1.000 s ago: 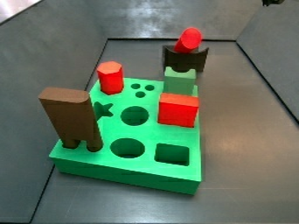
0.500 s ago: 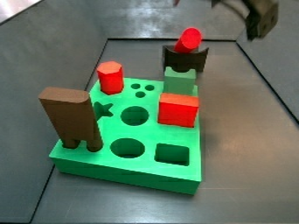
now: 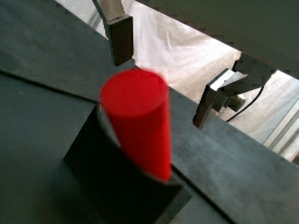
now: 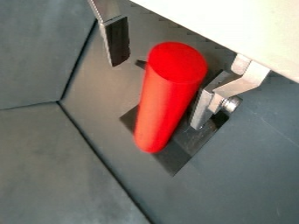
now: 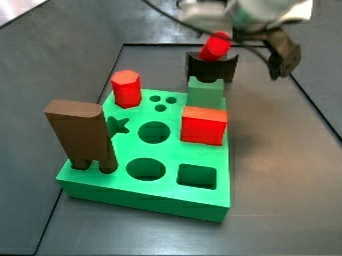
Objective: Pick up the round object. Move up. Place the round object on the fixture. Regrasp the round object. Move to above the board. Insert the round object.
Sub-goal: Regrasp the round object, then move to above the board.
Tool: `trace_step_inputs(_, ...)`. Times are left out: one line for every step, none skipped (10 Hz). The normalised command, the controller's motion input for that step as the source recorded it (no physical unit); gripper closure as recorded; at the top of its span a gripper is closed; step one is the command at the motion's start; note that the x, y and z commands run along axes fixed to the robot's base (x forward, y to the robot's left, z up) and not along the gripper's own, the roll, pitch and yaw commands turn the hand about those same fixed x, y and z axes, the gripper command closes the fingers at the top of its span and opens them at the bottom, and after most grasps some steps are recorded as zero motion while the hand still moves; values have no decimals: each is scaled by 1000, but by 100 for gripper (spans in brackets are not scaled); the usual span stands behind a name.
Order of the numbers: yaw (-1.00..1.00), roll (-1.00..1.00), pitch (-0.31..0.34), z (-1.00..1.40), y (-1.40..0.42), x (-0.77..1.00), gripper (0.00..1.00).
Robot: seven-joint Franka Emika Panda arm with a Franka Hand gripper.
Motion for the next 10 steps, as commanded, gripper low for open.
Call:
trace_step_inputs(21,72,-1,-561,-10,104,0)
trace_step_inputs(28,70,3,-409,-11,95,0)
trace_step_inputs(29,69,5,-309,-11,91,0)
trace_step_inputs(0,0,0,0,0,0,100)
trace_step_inputs(-25,-27,128,1000,-147,-141,100)
trace_step_inputs(-20,-36,124,1000,-148,-140,100)
trace_step_inputs(3,-50,110,1000,-135,-137,100)
trace_step_inputs(33,-74,99,1000,-120,-130,100)
trace_step_inputs(51,-71,86,1000,-116,-129,100)
trace_step_inputs(66,-58,64,1000,-106,-123,100)
